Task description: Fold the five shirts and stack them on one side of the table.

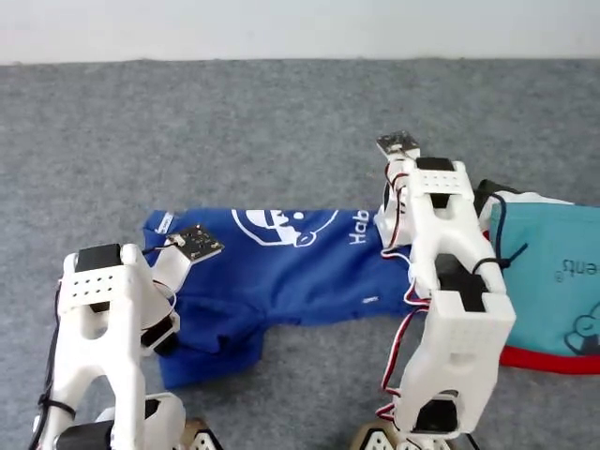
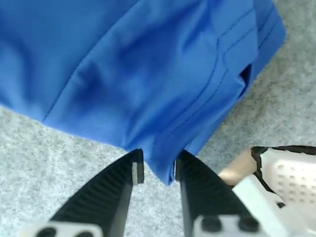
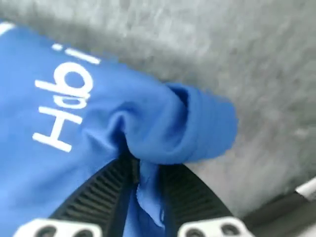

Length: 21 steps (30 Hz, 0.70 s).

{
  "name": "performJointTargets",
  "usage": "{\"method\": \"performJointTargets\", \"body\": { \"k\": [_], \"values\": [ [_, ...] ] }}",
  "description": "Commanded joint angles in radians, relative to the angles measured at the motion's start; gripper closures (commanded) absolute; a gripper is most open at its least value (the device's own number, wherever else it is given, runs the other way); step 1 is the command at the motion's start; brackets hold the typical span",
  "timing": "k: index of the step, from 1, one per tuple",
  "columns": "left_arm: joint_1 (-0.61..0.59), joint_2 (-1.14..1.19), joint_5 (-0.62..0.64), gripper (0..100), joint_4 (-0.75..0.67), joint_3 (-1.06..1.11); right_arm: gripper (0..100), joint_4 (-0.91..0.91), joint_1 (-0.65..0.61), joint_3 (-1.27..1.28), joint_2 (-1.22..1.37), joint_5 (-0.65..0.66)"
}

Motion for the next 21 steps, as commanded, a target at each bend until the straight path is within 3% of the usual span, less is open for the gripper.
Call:
{"method": "performJointTargets", "body": {
  "k": [1,13,21],
  "values": [
    [0.009,-0.014,0.011,88,0.006,0.001,98.9,0.084,0.005,-0.037,-0.038,0.023],
    [0.009,-0.018,0.011,88,-0.002,0.081,98.9,0.096,0.136,-0.084,-0.038,0.041],
    [0.009,-0.018,0.011,88,-0.002,0.081,98.7,0.087,0.147,-0.092,-0.036,0.074]
  ]
}}
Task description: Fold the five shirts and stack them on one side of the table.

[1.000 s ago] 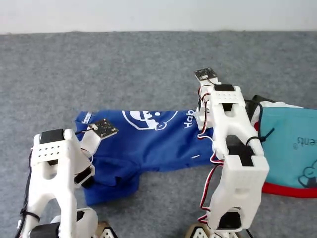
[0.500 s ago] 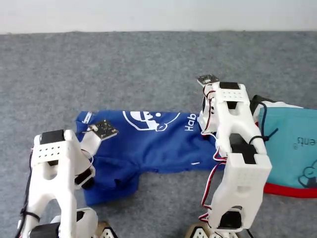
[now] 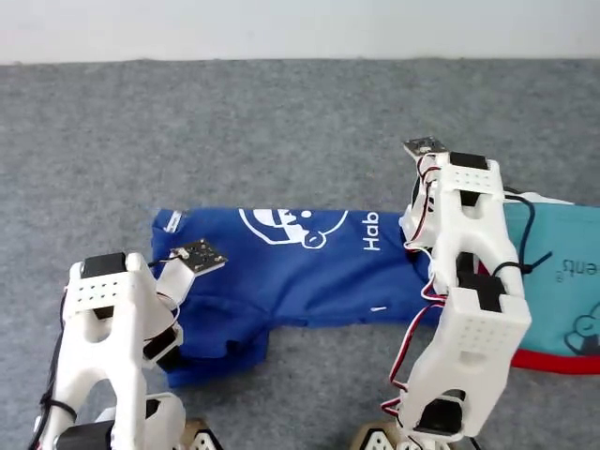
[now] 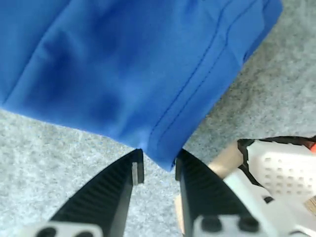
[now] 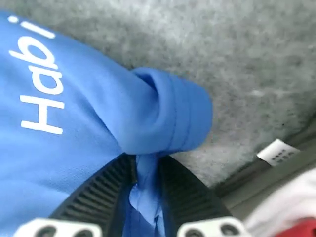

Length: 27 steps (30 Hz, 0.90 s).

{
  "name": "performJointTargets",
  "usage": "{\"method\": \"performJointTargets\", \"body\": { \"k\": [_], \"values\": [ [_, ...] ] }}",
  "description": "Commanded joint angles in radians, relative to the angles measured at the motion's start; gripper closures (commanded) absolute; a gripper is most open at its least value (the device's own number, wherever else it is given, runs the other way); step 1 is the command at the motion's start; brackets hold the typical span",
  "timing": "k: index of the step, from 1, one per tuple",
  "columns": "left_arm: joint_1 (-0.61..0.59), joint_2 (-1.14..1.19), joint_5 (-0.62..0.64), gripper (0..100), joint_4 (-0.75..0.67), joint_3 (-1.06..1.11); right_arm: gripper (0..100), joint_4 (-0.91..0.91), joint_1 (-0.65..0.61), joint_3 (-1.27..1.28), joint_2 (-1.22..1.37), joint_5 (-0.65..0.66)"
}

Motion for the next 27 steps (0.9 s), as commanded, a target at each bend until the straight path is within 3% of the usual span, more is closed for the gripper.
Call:
{"method": "performJointTargets", "body": {
  "k": [1,6,16,21,27],
  "values": [
    [0.006,-0.018,0.011,88,0.002,-0.001,98.7,0.002,0.021,-0.044,-0.038,0.011],
    [0.006,-0.018,0.011,88,0.002,-0.001,95.0,0.002,0.025,-0.041,-0.036,0.011],
    [0.012,-0.020,0.011,88,0.000,-0.004,64.9,0.070,0.058,-0.048,-0.048,0.038],
    [0.012,-0.020,0.011,89,-0.081,-0.002,63.4,0.116,0.050,-0.048,-0.050,0.048],
    [0.014,-0.012,0.012,98,-0.187,-0.005,63.4,0.257,0.035,-0.153,-0.050,0.048]
  ]
}}
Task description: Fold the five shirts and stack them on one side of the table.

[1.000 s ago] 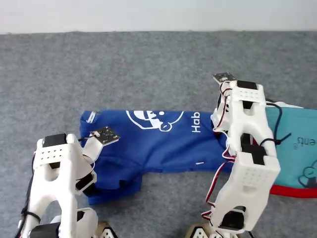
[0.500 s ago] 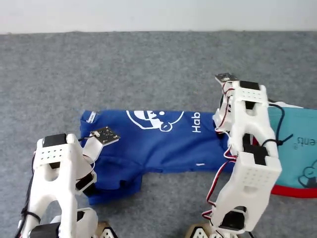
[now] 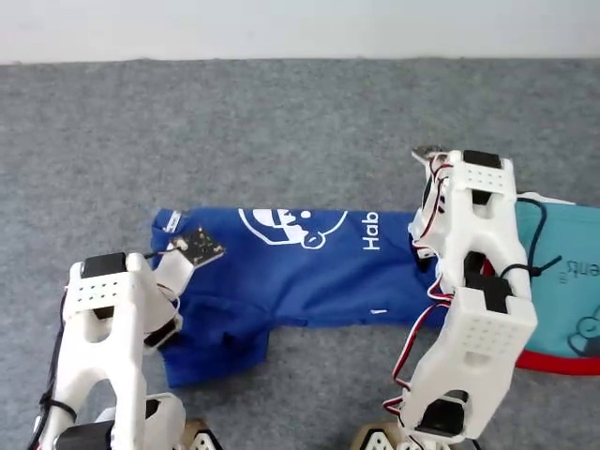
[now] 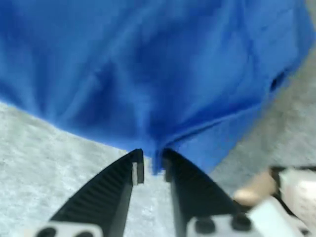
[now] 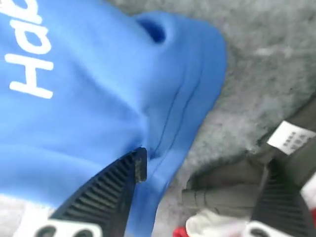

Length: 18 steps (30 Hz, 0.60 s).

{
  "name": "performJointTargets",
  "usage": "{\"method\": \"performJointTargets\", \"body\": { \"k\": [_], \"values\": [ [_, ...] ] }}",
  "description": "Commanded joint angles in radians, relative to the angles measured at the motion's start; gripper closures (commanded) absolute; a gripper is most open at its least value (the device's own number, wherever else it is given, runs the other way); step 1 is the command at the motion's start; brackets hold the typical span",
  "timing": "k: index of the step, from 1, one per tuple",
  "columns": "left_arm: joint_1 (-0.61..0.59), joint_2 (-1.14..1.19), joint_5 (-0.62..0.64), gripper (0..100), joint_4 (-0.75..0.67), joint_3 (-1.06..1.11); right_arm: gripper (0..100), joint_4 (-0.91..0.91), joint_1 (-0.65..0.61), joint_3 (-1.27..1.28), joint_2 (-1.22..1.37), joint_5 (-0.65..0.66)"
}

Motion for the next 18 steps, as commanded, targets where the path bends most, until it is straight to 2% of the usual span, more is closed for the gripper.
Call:
{"method": "performJointTargets", "body": {
  "k": [1,7,14,18],
  "values": [
    [0.009,-0.012,0.012,98,-0.020,-0.013,63.4,0.114,-0.005,-0.121,-0.050,0.011],
    [0.011,-0.014,0.012,99,0.012,-0.091,63.4,0.239,-0.007,-0.264,-0.050,0.011],
    [0.040,-0.012,0.015,99,-0.051,-0.143,63.4,0.243,-0.038,-0.265,-0.048,0.009],
    [0.101,-0.012,0.098,99,-0.091,-0.153,63.4,0.243,-0.038,-0.265,-0.048,0.009]
  ]
}}
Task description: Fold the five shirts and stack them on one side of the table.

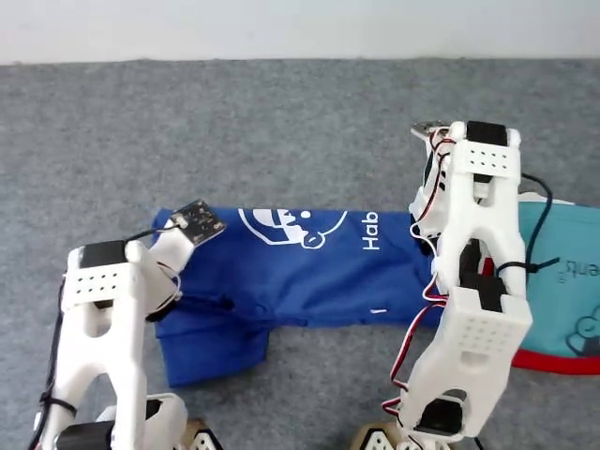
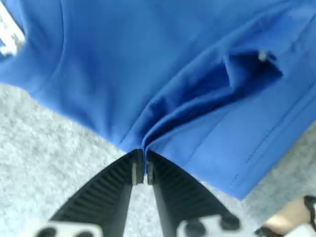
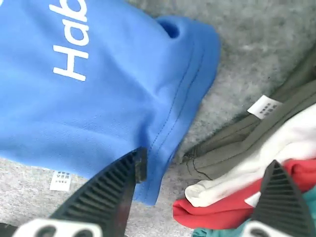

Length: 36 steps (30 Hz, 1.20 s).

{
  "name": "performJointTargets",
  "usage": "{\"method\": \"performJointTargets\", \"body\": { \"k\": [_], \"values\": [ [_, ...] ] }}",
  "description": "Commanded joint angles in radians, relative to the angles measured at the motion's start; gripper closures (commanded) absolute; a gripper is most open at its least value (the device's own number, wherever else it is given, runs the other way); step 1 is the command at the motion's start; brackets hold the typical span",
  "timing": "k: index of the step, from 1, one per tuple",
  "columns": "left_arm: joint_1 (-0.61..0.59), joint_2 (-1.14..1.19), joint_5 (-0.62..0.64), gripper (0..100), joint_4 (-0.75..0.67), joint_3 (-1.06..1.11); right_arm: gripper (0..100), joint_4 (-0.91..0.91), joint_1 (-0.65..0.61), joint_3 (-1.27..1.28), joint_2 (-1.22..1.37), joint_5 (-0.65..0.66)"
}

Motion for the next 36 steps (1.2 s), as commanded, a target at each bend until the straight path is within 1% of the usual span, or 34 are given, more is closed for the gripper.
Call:
{"method": "performJointTargets", "body": {
  "k": [1,6,10,13,26,29,31,33,36],
  "values": [
    [0.057,-0.012,0.069,99,-0.063,-0.042,63.4,0.039,-0.005,-0.040,-0.048,0.009],
    [0.104,-0.012,0.138,99,-0.155,-0.042,63.4,0.039,-0.002,-0.040,-0.048,0.009],
    [0.091,-0.012,0.195,99,-0.227,-0.044,63.4,0.039,-0.004,-0.040,-0.048,0.009],
    [0.084,-0.012,0.209,99,-0.272,-0.044,63.4,0.039,-0.005,-0.040,-0.048,0.009],
    [0.084,-0.011,0.209,98,-0.282,-0.036,63.4,0.041,-0.007,-0.040,-0.051,0.009],
    [0.083,-0.009,0.212,92,-0.311,-0.031,63.4,0.041,-0.007,-0.037,-0.076,0.009],
    [0.083,-0.009,0.256,88,-0.336,-0.033,63.4,0.041,-0.007,-0.037,-0.110,0.009],
    [0.081,-0.009,0.313,87,-0.362,-0.039,63.4,0.041,-0.007,-0.020,-0.154,0.009],
    [0.081,-0.009,0.328,86,-0.384,-0.039,63.4,0.041,-0.016,0.038,-0.226,0.011]
  ]
}}
